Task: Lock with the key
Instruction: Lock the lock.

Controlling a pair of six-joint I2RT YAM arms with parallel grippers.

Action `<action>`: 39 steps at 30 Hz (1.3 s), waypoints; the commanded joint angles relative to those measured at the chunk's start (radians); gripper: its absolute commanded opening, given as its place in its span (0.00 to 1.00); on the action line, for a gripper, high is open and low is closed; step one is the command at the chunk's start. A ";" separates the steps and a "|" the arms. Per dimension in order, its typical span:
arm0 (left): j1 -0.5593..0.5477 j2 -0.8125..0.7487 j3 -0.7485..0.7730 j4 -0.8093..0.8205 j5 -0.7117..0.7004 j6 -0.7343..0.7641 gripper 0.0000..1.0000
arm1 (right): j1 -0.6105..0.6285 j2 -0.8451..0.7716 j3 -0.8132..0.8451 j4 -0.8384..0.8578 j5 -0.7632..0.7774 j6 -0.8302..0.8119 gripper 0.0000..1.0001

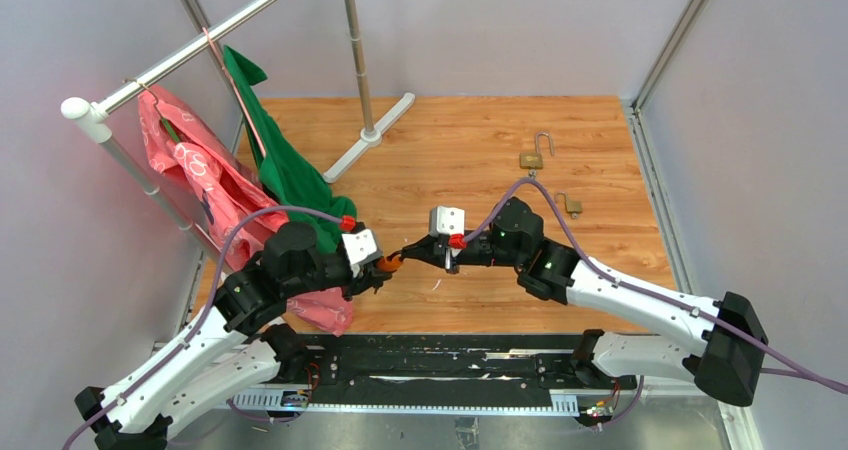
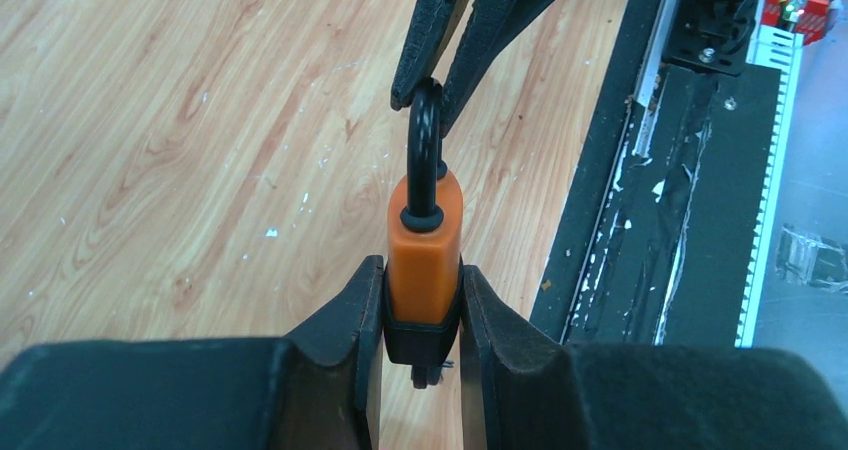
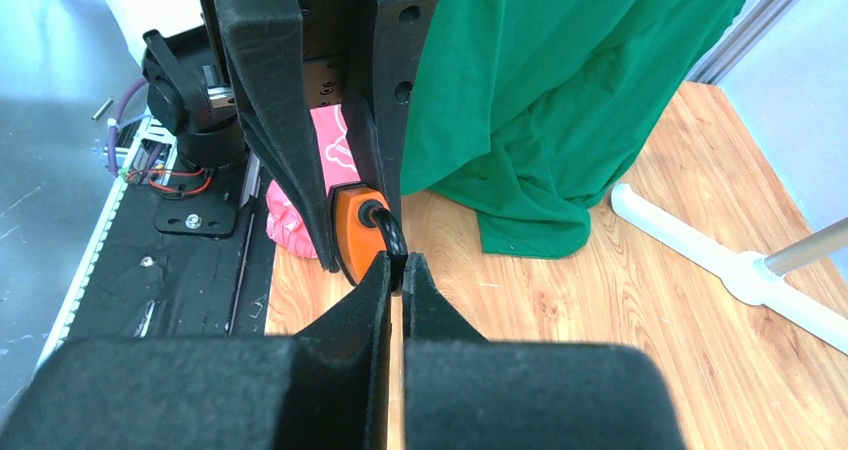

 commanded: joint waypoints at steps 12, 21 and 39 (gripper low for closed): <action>-0.015 -0.037 0.092 0.561 0.087 0.081 0.00 | 0.131 0.135 -0.050 -0.309 -0.038 -0.106 0.00; -0.015 -0.023 0.058 0.691 0.076 0.018 0.00 | 0.150 0.188 -0.032 -0.268 -0.018 -0.111 0.00; -0.012 -0.050 0.113 0.574 0.045 0.110 0.00 | 0.150 0.205 -0.088 -0.301 0.074 -0.115 0.00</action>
